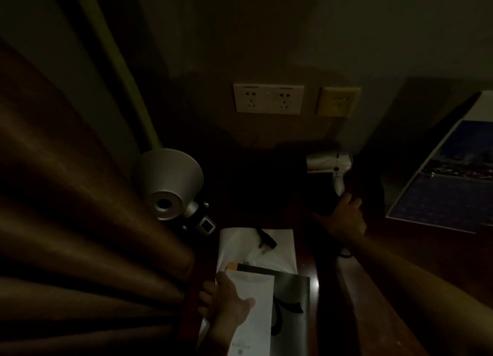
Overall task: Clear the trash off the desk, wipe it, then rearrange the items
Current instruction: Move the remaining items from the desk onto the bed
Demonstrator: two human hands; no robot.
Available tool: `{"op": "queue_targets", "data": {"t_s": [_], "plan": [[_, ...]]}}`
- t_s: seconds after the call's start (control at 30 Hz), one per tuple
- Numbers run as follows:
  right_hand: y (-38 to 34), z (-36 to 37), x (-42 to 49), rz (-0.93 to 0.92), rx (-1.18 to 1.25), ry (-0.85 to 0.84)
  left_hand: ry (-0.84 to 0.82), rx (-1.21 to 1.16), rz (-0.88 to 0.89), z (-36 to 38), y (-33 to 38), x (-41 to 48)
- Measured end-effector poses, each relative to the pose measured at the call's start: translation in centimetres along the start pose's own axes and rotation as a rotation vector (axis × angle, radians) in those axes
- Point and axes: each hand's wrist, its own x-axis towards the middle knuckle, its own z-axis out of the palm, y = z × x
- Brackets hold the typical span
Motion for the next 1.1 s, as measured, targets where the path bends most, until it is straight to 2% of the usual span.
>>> {"op": "queue_targets", "data": {"t_s": [0.1, 0.23, 0.37, 0.63, 0.77, 0.9, 1.1], "plan": [[-0.4, 0.7, 1.0, 0.072, 0.126, -0.026, -0.031, -0.017, 0.006, -0.3, 0.0, 0.3], [0.0, 0.9, 0.7, 0.138, 0.138, -0.077, -0.031, -0.026, 0.022, -0.5, -0.1, 0.1], [1.6, 1.5, -1.6, 0.138, 0.114, -0.053, -0.024, -0.028, 0.023, -0.6, -0.2, 0.1], [6.4, 3.4, -10.5, 0.160, 0.106, 0.025, 0.049, -0.116, 0.097, -0.6, -1.1, -0.2], [8.6, 3.5, -16.0, 0.195, 0.008, -0.025, 0.105, -0.156, 0.154, -0.8, -1.6, -1.7], [10.2, 3.9, -20.5, 0.335, 0.200, -0.064, 0.123, -0.169, 0.243, -1.6, -1.7, -3.6], [10.7, 2.1, -22.6, 0.274, 0.251, -0.083, -0.016, -0.469, 0.381, -2.7, -2.1, -3.5]]}}
